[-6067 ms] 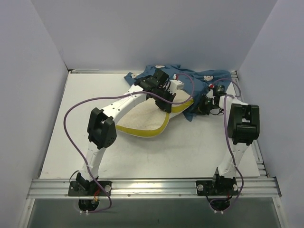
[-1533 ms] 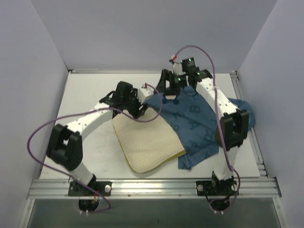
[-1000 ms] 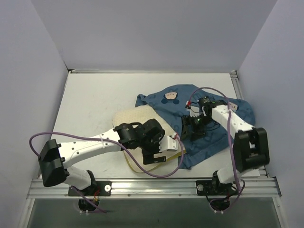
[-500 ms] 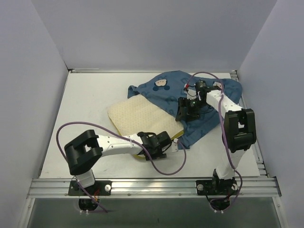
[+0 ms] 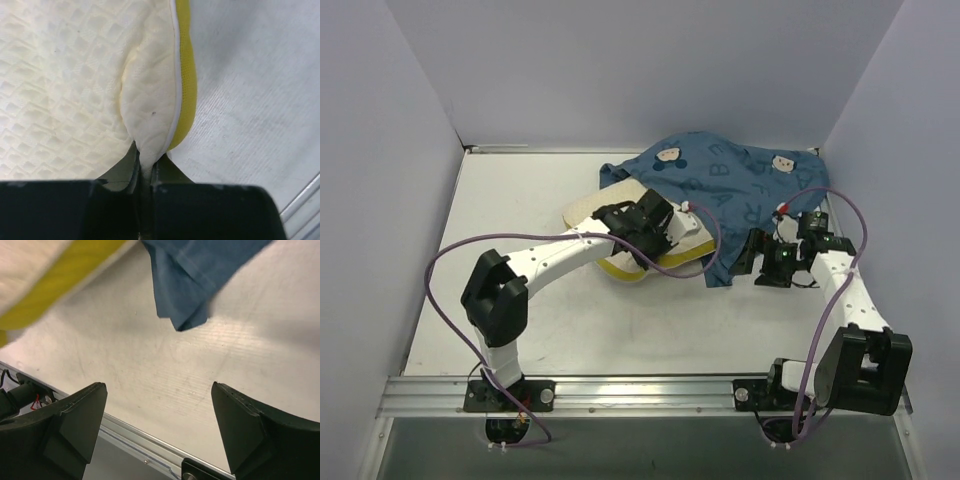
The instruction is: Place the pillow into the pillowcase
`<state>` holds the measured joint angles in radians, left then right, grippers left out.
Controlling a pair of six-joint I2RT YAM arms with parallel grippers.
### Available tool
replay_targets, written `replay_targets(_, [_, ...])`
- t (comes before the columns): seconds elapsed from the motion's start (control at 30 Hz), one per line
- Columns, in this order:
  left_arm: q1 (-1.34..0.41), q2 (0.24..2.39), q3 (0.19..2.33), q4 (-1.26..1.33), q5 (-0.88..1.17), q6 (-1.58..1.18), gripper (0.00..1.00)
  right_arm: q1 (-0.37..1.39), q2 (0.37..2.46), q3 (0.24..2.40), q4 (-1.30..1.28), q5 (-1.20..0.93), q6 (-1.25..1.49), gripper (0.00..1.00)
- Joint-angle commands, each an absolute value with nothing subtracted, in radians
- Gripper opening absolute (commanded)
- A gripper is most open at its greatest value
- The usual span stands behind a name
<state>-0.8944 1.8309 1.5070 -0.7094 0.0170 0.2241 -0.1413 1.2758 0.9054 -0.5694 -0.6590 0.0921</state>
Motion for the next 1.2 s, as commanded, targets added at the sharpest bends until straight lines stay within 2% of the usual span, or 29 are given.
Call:
replay_targets(0.0, [-0.851, 1.769, 1.641, -0.788, 0.264, 0.128, 0.00, -0.126, 1.249, 0.775, -0.436, -0.696, 0.162, 0.89])
replay_targets(0.13, [-0.822, 1.767, 1.693, -0.796, 0.401, 0.083, 0.00, -0.060, 1.304, 0.710, -0.181, -0.654, 0.248, 0.94])
replay_targets(0.27, [-0.767, 1.784, 1.747, -0.802, 0.475, 0.013, 0.00, -0.006, 1.469, 0.744, -0.054, -0.575, 0.271, 0.94])
replay_targets(0.33, [-0.744, 1.798, 1.784, -0.801, 0.508, -0.030, 0.00, 0.018, 1.512, 0.761, -0.022, -0.558, 0.276, 0.90])
replay_targets(0.43, [-0.718, 1.798, 1.815, -0.781, 0.546, -0.064, 0.00, 0.041, 1.551, 0.801, 0.020, -0.543, 0.268, 0.62])
replay_targets(0.47, [-0.716, 1.798, 1.821, -0.767, 0.554, -0.074, 0.00, 0.044, 1.536, 0.814, 0.021, -0.563, 0.261, 0.37])
replay_targets(0.53, [-0.710, 1.798, 1.839, -0.755, 0.566, -0.090, 0.00, 0.060, 1.505, 0.840, 0.005, -0.604, 0.236, 0.08])
replay_targets(0.57, [-0.710, 1.799, 1.842, -0.735, 0.569, -0.107, 0.00, 0.069, 1.465, 0.857, -0.070, -0.647, 0.207, 0.00])
replay_targets(0.67, [-0.709, 1.798, 1.842, -0.675, 0.560, -0.146, 0.00, 0.092, 1.355, 0.913, -0.196, -0.754, 0.175, 0.00])
replay_targets(0.8, [-0.718, 1.805, 1.836, -0.554, 0.506, -0.242, 0.00, 0.143, 1.192, 0.979, -0.386, -1.006, 0.071, 0.00])
replay_targets(0.97, [-0.750, 1.870, 1.859, -0.425, 0.318, -0.275, 0.00, 0.216, 1.030, 1.022, -0.526, -1.167, 0.054, 0.00])
replay_targets(1.17, [-0.799, 1.924, 1.823, -0.434, 0.062, -0.262, 0.00, 0.193, 1.091, 1.109, -0.724, -1.209, -0.095, 0.00])
